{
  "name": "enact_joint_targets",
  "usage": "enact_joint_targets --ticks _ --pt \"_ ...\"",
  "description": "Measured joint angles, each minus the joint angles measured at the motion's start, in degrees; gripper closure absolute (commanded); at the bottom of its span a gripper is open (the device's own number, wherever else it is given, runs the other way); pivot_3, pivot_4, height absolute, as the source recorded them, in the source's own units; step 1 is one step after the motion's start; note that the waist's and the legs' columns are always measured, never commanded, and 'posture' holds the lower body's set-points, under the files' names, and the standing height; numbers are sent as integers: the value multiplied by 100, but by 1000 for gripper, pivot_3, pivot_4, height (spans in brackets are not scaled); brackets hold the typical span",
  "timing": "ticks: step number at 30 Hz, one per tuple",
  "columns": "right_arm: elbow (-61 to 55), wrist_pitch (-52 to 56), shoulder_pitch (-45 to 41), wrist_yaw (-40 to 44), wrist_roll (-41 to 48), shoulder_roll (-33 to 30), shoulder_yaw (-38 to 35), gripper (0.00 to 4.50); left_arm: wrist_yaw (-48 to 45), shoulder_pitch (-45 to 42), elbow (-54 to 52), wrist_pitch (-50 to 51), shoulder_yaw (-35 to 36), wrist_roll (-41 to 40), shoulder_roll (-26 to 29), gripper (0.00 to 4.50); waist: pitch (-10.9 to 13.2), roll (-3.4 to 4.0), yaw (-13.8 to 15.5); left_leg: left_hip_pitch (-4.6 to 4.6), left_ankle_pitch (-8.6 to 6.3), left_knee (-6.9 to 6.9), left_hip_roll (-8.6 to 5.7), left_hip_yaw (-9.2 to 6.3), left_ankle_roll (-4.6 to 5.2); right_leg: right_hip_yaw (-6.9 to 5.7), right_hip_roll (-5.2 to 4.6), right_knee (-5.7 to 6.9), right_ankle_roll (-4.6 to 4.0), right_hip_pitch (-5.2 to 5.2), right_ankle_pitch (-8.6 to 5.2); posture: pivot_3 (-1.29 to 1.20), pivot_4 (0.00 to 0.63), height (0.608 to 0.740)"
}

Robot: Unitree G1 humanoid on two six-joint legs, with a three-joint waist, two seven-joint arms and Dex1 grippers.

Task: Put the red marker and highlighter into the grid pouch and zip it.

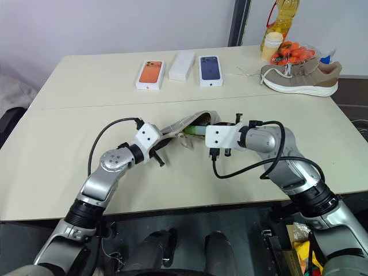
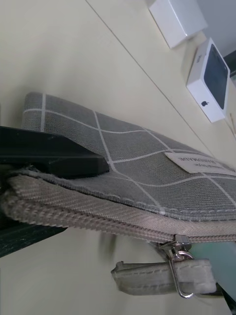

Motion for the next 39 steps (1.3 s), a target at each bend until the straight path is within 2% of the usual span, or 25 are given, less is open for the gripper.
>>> enact_joint_targets --ticks 5,9,13,19,24,28,31,36,39 --pt "-10 74 -34 32 -14 214 0 140 -2 0 -66 76 -2 -6 -55 4500 0 0 -2 0 0 0 0 0 0 0 0 1 0 0 0 0 150 740" --pt "-19 82 -31 66 0 196 -47 140 70 -1 -73 257 74 -105 -131 4500 0 0 3 0 0 1 -1 0 0 0 0 0 0 1 0 0 150 740" --pt "-80 236 97 130 312 99 -541 140 199 -26 -72 480 244 -189 -179 4500 0 0 4 0 0 1 -1 -1 0 0 0 1 0 1 0 0 150 740" --pt "-679 1251 696 510 1590 91 -1845 140 230 -383 -55 1102 516 -553 -297 4500 1 -2 31 -2 -1 4 -1 -4 3 -4 1 0 0 3 0 0 150 740" --pt "-1062 2073 1356 617 2464 202 -2311 140 103 -636 -48 1643 570 -750 -238 4500 1 -2 23 -1 -3 7 1 -2 5 -3 0 2 0 4 0 0 150 740" --pt "-1367 2732 1437 268 3123 855 -2368 140 99 -905 94 2128 577 -858 -273 4500 1 -2 -3 -1 -3 14 3 -4 5 -4 2 6 0 4 0 0 150 740" --pt "-1502 3192 1405 -297 3422 1587 -2261 140 115 -1151 224 2549 646 -1044 -438 4500 1 -2 2 -4 -3 21 2 -7 5 -5 2 6 0 6 0 0 150 740" --pt "-1187 3942 850 -1604 3467 2822 -2017 140 242 -1414 265 3026 657 -1240 -692 4500 0 -2 -6 -6 -3 31 0 -8 5 -4 4 11 0 4 1 0 150 740" --pt "-906 4145 625 -2195 3473 3295 -2009 140 394 -1498 294 3147 653 -1246 -795 4500 0 -1 1 -6 -4 31 -2 -9 5 -4 5 13 0 4 1 0 150 740"
